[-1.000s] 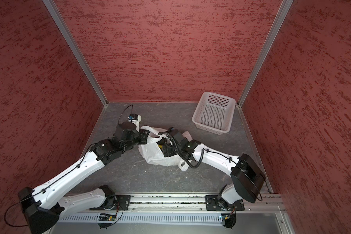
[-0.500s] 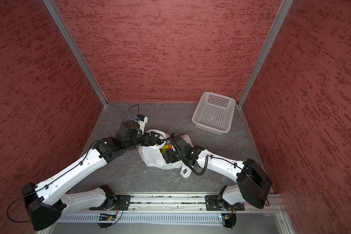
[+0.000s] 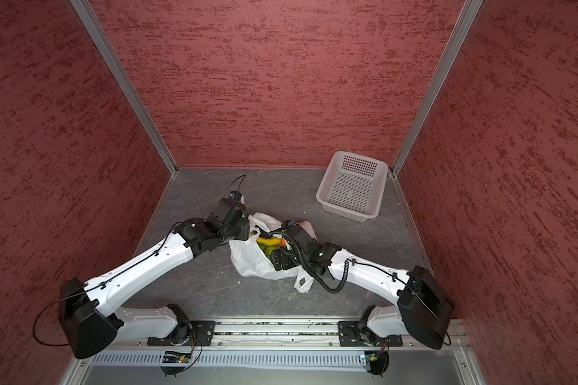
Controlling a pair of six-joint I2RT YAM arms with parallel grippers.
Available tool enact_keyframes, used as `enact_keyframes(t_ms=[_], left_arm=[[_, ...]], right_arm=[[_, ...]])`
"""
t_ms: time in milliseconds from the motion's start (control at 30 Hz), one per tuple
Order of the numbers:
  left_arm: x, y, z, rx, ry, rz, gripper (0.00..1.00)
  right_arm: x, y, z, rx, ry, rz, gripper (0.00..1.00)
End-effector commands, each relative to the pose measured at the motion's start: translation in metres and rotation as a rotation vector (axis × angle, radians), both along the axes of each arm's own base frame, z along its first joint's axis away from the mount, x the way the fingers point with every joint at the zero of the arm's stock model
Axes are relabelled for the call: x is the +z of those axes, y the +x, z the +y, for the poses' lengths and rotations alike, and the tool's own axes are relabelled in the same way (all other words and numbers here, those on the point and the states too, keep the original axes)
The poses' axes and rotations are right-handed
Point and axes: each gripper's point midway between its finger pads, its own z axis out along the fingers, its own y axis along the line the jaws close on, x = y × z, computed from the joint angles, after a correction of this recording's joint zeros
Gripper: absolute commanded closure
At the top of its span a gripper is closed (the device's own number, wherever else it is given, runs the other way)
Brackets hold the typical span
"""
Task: Untie the knot of the plastic bag and take out the fruit
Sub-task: Untie the plastic bag at the center of the table.
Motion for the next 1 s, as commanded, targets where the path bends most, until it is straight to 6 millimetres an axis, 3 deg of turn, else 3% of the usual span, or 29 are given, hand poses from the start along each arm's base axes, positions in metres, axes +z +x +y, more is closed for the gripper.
enact_keyframes(t_ms=[0, 133, 267, 467, 600, 733, 867, 967], left_arm=[[-0.001, 0.001, 0.039, 0.095, 0.106, -0.03, 0.75], [0.01, 0.007, 0.043, 0.121, 0.048, -0.064, 0.82], [0.03, 0.008, 0.007, 0.002, -0.101, -0.085, 0.89], [0.042, -0.01, -0.042, -0.148, -0.18, -0.064, 0.96], [0.033, -0.025, -0.054, -0.193, -0.164, -0.036, 0.98], [0.017, -0.039, -0.053, -0.19, -0.128, -0.009, 1.0], [0.003, -0.049, -0.041, -0.143, -0.093, 0.007, 1.0], [-0.001, -0.053, -0.032, -0.099, -0.077, 0.001, 1.0]], right_arm=[[-0.005, -0.004, -0.004, -0.014, -0.008, 0.013, 0.11], [-0.011, -0.006, -0.007, -0.01, -0.029, 0.028, 0.12], [-0.002, -0.001, -0.007, -0.021, -0.035, 0.003, 0.12], [0.036, 0.035, 0.014, -0.073, -0.005, -0.104, 0.09], [0.047, 0.071, 0.019, -0.193, 0.01, -0.156, 0.08], [0.059, 0.12, -0.008, -0.4, 0.008, -0.237, 0.06], [0.065, 0.161, -0.065, -0.6, -0.102, -0.315, 0.04], [0.06, 0.178, -0.113, -0.692, -0.172, -0.31, 0.02]])
